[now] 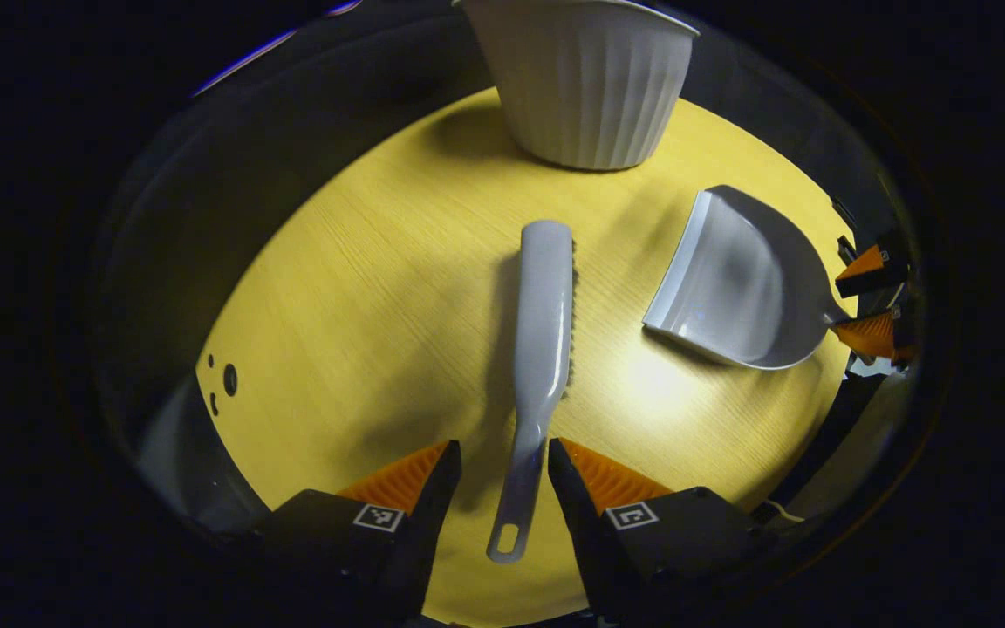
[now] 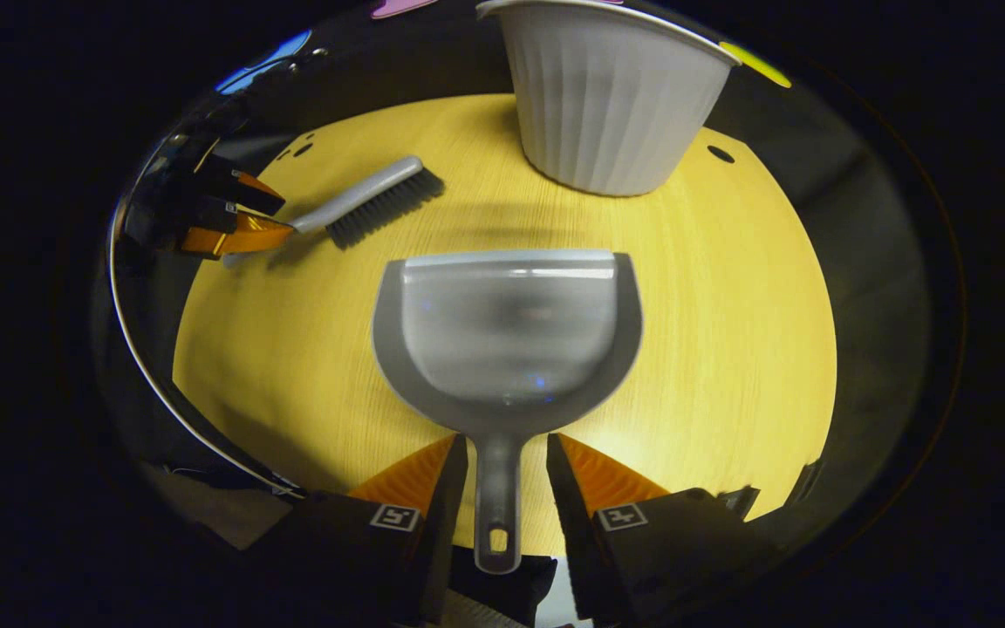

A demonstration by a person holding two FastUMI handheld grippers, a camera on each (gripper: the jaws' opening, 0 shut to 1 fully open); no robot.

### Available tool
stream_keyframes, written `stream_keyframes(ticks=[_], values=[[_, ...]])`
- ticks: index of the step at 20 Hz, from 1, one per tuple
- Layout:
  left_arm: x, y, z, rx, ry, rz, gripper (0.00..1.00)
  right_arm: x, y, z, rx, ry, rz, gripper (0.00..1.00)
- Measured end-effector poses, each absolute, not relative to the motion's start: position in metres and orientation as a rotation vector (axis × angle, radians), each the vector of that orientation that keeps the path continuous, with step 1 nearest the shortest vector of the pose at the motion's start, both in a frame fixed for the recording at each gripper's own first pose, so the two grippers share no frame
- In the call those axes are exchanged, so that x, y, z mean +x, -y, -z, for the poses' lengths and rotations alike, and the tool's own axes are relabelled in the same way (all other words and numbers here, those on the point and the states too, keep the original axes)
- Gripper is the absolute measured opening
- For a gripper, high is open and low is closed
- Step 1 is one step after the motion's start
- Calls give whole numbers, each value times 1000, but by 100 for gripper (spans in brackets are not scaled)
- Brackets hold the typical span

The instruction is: Pick up the small broom and dustpan from the desktop, sweep the trash into the dustpan with the broom, and then empty the trash into the garbage bin.

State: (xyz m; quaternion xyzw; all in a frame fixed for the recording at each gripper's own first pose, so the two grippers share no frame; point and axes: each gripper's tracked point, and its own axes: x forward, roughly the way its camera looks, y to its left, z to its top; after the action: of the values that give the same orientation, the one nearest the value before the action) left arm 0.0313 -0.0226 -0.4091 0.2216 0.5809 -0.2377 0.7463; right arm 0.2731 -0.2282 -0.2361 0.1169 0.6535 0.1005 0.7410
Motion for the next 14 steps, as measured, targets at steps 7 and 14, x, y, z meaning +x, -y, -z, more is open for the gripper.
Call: stream_keyframes(ticks=[7,14], values=[[32,49,344,283,-1093,499,31,319,242,160,395,-1229,-179,11],[41,62,248,79,-773,403,9,379,244,69,414,-893,-184,16]])
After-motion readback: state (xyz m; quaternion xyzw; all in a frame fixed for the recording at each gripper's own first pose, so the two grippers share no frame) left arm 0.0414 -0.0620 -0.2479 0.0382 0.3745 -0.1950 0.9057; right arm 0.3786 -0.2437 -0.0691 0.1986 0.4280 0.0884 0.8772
